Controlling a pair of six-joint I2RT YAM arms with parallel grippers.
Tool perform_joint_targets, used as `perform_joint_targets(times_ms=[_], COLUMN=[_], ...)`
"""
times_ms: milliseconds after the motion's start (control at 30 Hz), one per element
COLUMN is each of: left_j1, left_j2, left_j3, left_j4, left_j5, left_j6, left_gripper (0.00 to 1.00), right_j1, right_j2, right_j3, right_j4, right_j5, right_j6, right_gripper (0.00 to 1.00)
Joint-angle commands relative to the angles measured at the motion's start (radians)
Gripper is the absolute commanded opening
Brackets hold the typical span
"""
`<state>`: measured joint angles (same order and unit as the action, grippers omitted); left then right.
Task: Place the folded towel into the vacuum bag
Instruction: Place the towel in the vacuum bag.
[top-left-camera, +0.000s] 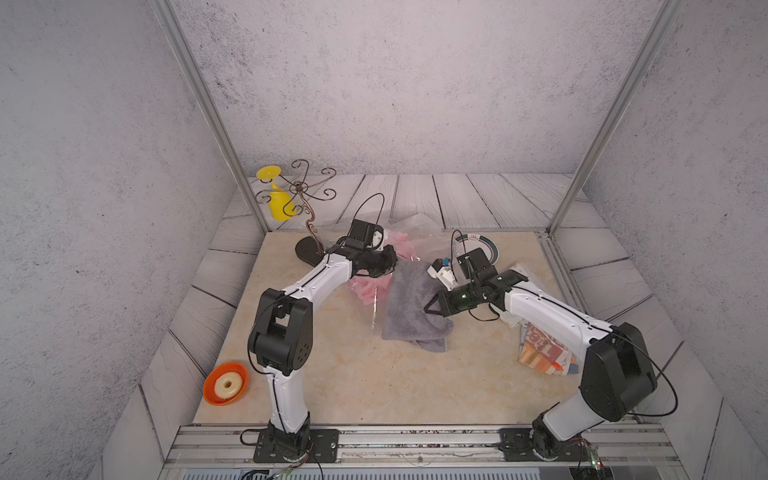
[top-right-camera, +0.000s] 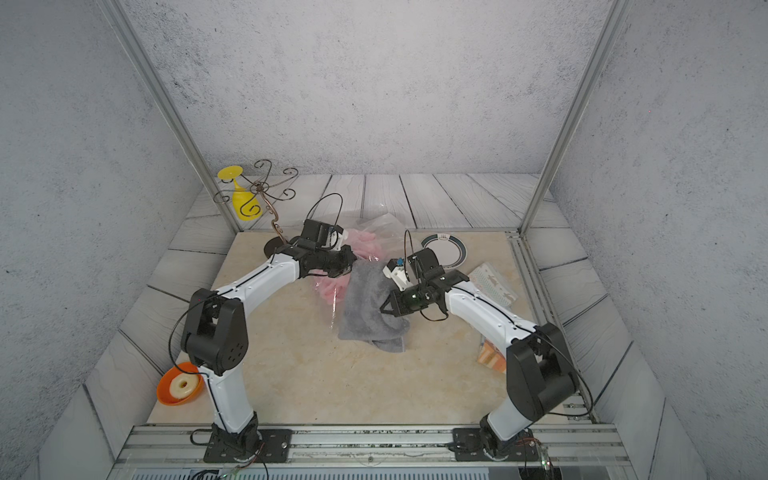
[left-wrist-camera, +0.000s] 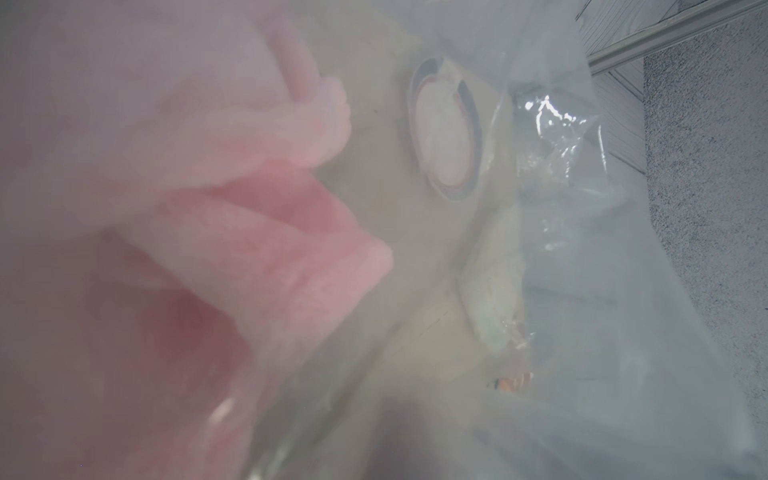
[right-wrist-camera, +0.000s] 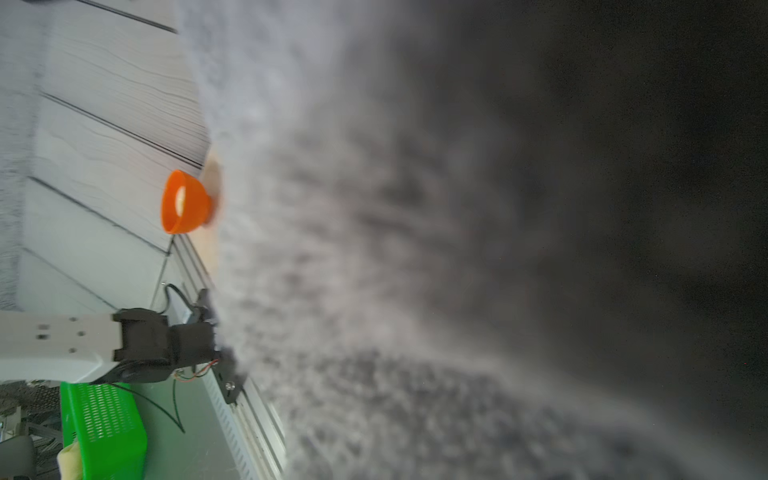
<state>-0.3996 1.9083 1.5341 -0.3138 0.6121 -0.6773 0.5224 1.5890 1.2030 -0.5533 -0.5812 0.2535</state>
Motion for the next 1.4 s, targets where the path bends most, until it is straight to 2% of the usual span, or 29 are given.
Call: perform_joint_targets(times_ms=[0, 133, 233, 333, 400, 567, 667, 800, 1000, 1133, 1200, 1267, 1367], left_j1=[-0.001, -0.016, -0.027, -0.037, -0.049, -0.099, -0.123, -0.133, -0.135, -0.134, -0.134, -0.134, -0.136], left_j2=[-0.012, -0.07, -0.119, -0.151, -0.164, -0.181, -0.168, -0.15, -0.136, -0.128, -0.125, -0.13, -0.138], left_j3=[0.037, 0.024, 0.017, 0.024, 0.03, 0.009, -0.009, -0.021, -0.026, -0.035, -0.033, -0.031, -0.018], left_j4=[0.014, -0.008, -0.04, -0.108, -0.171, -0.26, -0.265, -0.252, -0.251, -0.252, -0.257, -0.252, -0.226], left_j5=[0.047, 0.081, 0.082, 0.08, 0.066, -0.078, -0.131, -0.162, -0.198, -0.23, -0.231, -0.2, -0.068], left_j6=[0.043, 0.124, 0.186, 0.273, 0.339, 0.442, 0.449, 0.429, 0.422, 0.42, 0.42, 0.42, 0.42], left_gripper=[0.0, 0.0, 0.0, 0.0, 0.0, 0.0, 0.0, 0.0, 0.0, 0.0, 0.0, 0.0, 0.0], right_j1=[0.0, -0.014, -0.043, -0.097, -0.152, -0.252, -0.26, -0.263, -0.29, -0.345, -0.369, -0.374, -0.362], right_j2=[0.078, 0.175, 0.216, 0.206, 0.177, 0.087, 0.054, 0.031, 0.026, 0.016, 0.004, -0.011, -0.015], right_j3=[0.031, 0.099, 0.11, 0.081, 0.048, -0.036, -0.045, -0.079, -0.142, -0.172, -0.183, -0.175, -0.162], right_j4=[-0.066, -0.134, -0.149, -0.105, -0.04, 0.213, 0.33, 0.568, 0.949, 1.127, 1.139, 1.05, 0.889], right_j5=[0.122, 0.214, 0.233, 0.21, 0.141, -0.095, -0.188, -0.293, -0.333, -0.313, -0.282, -0.242, -0.174], right_j6=[-0.009, 0.021, 0.064, 0.117, 0.183, 0.361, 0.442, 0.633, 0.947, 1.092, 1.11, 1.044, 0.911], right_gripper=[0.0, 0.0, 0.0, 0.0, 0.0, 0.0, 0.0, 0.0, 0.0, 0.0, 0.0, 0.0, 0.0])
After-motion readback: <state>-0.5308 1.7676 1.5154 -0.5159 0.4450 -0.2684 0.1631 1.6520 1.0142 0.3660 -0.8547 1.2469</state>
